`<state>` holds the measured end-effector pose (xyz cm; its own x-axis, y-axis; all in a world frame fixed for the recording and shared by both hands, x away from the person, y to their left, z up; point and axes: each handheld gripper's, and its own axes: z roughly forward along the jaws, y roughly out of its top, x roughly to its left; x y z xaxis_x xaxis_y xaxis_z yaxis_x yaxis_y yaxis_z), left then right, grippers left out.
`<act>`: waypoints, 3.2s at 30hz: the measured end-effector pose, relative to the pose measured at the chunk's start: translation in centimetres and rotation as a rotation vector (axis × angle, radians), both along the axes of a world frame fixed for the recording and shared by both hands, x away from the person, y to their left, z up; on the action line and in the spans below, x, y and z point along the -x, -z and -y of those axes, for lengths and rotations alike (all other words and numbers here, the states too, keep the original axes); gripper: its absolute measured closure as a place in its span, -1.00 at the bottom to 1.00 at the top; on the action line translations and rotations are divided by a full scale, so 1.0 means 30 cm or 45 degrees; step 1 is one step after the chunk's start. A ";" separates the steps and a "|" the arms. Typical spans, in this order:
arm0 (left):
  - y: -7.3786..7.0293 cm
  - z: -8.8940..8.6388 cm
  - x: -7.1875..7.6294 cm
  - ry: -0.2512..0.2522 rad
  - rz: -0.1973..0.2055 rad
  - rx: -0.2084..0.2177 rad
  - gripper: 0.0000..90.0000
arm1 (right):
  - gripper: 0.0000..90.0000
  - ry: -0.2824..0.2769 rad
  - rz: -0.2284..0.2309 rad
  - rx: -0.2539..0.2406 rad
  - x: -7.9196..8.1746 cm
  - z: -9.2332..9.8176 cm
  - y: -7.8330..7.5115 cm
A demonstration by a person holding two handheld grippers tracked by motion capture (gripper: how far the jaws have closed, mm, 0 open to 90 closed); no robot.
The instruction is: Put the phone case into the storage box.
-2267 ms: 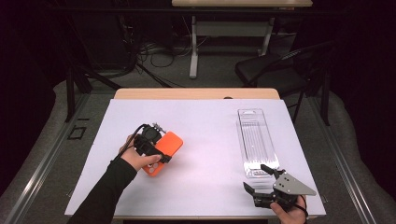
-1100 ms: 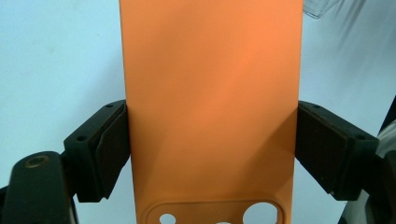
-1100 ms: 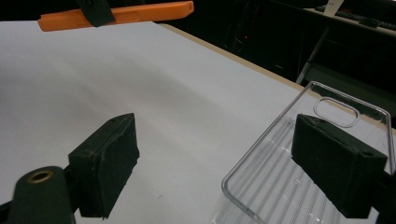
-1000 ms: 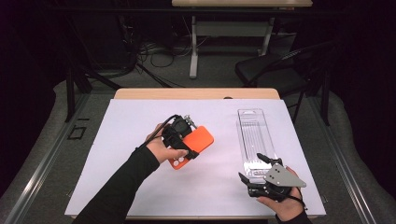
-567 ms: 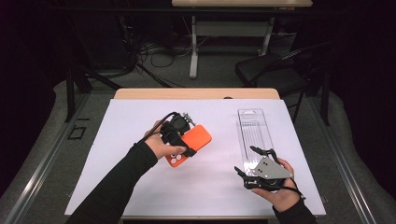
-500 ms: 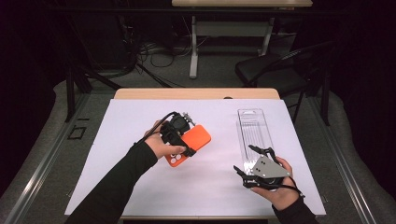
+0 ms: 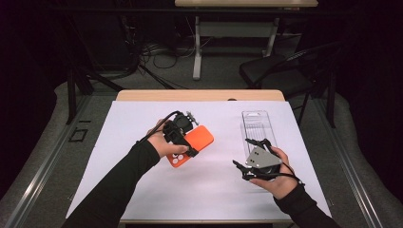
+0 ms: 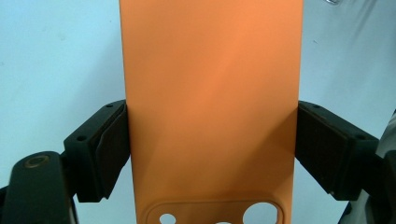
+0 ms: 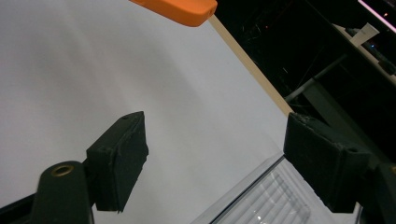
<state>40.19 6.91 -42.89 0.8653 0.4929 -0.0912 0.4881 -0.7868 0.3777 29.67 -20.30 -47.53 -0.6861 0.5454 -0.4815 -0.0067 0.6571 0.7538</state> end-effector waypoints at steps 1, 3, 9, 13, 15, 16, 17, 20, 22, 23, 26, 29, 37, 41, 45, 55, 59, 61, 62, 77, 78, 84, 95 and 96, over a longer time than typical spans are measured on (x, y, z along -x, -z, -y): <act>0.000 0.000 -0.002 0.001 -0.001 -0.001 -0.64 | -0.53 0.000 0.007 0.018 -0.006 -0.004 -0.005; 0.002 0.001 -0.004 0.000 -0.007 -0.006 -0.64 | -0.51 -0.009 0.044 0.058 -0.017 -0.015 -0.009; 0.005 0.000 -0.006 0.005 -0.015 -0.019 -0.64 | -0.44 -0.046 0.163 0.273 -0.025 -0.062 0.002; 0.004 -0.001 -0.005 0.008 -0.017 -0.028 -0.64 | -0.40 -0.093 0.254 0.438 -0.013 -0.094 0.019; 0.003 -0.001 -0.005 0.008 -0.018 -0.034 -0.64 | -0.38 -0.122 0.294 0.493 -0.008 -0.109 0.025; 0.003 -0.002 -0.006 0.008 -0.020 -0.034 -0.64 | -0.37 -0.133 0.303 0.518 -0.006 -0.114 0.026; 0.002 -0.002 -0.007 0.008 -0.022 -0.035 -0.64 | -0.35 -0.141 0.309 0.541 -0.005 -0.120 0.028; 0.002 -0.003 -0.009 0.008 -0.024 -0.045 -0.64 | -0.32 -0.156 0.338 0.617 -0.001 -0.133 0.032; 0.001 -0.002 -0.012 0.010 -0.027 -0.053 -0.64 | -0.31 -0.163 0.356 0.653 0.003 -0.140 0.034; 0.000 -0.001 -0.012 0.010 -0.028 -0.057 -0.64 | -0.30 -0.173 0.364 0.666 0.002 -0.141 0.033; -0.001 0.003 -0.014 0.012 -0.031 -0.066 -0.64 | -0.27 -0.184 0.373 0.708 0.003 -0.145 0.033; -0.002 0.008 -0.017 0.016 -0.038 -0.073 -0.64 | -0.25 -0.198 0.388 0.725 0.002 -0.147 0.033; 0.003 0.029 -0.016 0.038 -0.050 -0.087 -0.64 | -0.19 -0.250 0.392 0.709 0.006 -0.153 0.032; 0.005 0.044 -0.013 0.054 -0.060 -0.095 -0.64 | -0.20 -0.296 0.436 0.722 0.010 -0.161 0.034; 0.013 0.059 -0.010 0.071 -0.072 -0.102 -0.64 | -0.18 -0.313 0.448 0.746 0.015 -0.172 0.040; 0.020 0.101 0.000 0.113 -0.092 -0.120 -0.64 | -0.03 -0.346 0.509 0.818 0.020 -0.198 0.054; 0.022 0.116 0.003 0.126 -0.098 -0.121 -0.64 | 0.06 -0.369 0.548 0.853 0.024 -0.204 0.057; 0.026 0.125 0.004 0.133 -0.104 -0.124 -0.64 | 0.09 -0.376 0.562 0.865 0.026 -0.205 0.057; 0.028 0.129 0.004 0.141 -0.107 -0.122 -0.64 | 0.10 -0.376 0.565 0.871 0.026 -0.206 0.058; 0.030 0.169 0.014 0.166 -0.147 -0.089 -0.64 | 0.32 -0.386 0.664 0.963 0.029 -0.221 0.081; 0.031 0.169 0.013 0.165 -0.152 -0.084 -0.64 | 0.34 -0.382 0.666 0.964 0.029 -0.222 0.081; 0.034 0.169 0.011 0.153 -0.179 -0.080 -0.64 | 0.43 -0.364 0.681 0.966 0.025 -0.222 0.080; 0.035 0.170 0.010 0.147 -0.216 -0.060 -0.64 | 0.51 -0.366 0.710 0.996 0.019 -0.225 0.083; 0.035 0.170 0.010 0.144 -0.222 -0.058 -0.64 | 0.51 -0.365 0.712 0.998 0.019 -0.225 0.083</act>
